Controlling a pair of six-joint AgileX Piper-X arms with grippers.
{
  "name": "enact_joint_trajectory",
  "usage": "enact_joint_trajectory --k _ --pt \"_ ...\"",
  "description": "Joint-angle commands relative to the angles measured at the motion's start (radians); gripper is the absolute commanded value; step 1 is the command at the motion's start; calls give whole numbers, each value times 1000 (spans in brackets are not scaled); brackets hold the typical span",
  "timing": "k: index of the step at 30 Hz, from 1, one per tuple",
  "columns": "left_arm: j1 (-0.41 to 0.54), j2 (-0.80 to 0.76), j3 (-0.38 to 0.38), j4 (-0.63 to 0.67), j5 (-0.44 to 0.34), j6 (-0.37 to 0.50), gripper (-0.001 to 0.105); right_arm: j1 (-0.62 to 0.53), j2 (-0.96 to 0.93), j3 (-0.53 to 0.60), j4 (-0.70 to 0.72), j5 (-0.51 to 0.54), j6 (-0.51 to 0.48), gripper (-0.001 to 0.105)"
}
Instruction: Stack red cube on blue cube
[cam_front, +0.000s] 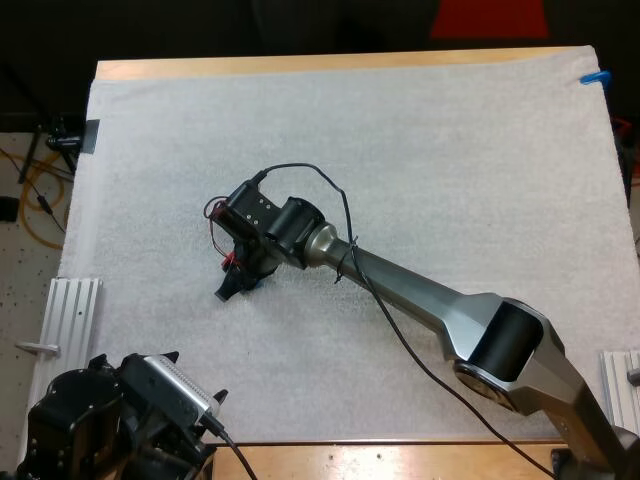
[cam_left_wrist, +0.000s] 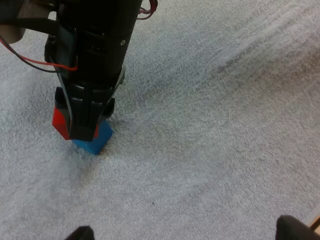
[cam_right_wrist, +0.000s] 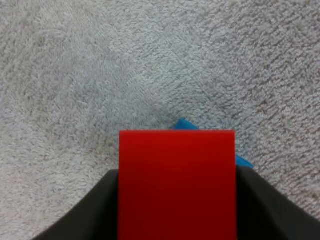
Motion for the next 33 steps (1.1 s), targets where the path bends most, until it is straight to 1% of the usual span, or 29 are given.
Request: enact_joint_trajectory --k 1,6,10,13,17,20,21,23,24,26,27,28,29,30,32,33 --pt "-3 1 -6 -3 -1 -10 67 0 -8 -9 -5 -2 -3 46" --pt "-3 1 -6 -3 -1 -10 67 0 -24 -13 26 -2 -3 46" --pt "-3 1 -6 -13 -1 -10 67 0 -84 -12 76 -8 -3 46" --pt "-3 1 -6 -43 -1 -10 67 4 -126 -12 71 -29 -14 46" --pt "-3 1 -6 -77 -1 -10 67 6 -160 -12 37 -27 -18 46" --pt "-3 1 -6 -78 -3 -10 67 6 -189 -12 61 -24 -7 46" --pt "-3 1 -6 -78 -6 -10 67 6 -195 -12 62 -24 -6 46" --pt "-3 1 -6 -105 -51 -16 67 6 -240 -12 56 -24 -6 46" --pt "-3 1 -6 -117 -60 -16 67 6 -253 -12 56 -24 -6 46" --pt "-3 1 -6 -197 -65 -21 67 -5 -300 -12 58 -19 -21 46" --pt "-3 1 -6 -215 -65 -25 67 -16 -314 -12 55 -17 -21 46" --pt "-3 7 -6 -269 -69 -37 67 -36 -330 -12 51 -12 -20 46" --pt "-3 18 -6 -322 -79 -44 67 -66 -347 -12 47 -3 -10 46" --pt "-3 24 -6 -345 -81 -46 67 -78 -352 -12 46 2 0 46" --pt "-3 64 -6 -423 -85 -57 67 -157 -381 -12 46 -2 22 46" --pt "-3 81 -6 -444 -88 -57 67 -177 -387 -12 46 -1 24 46"
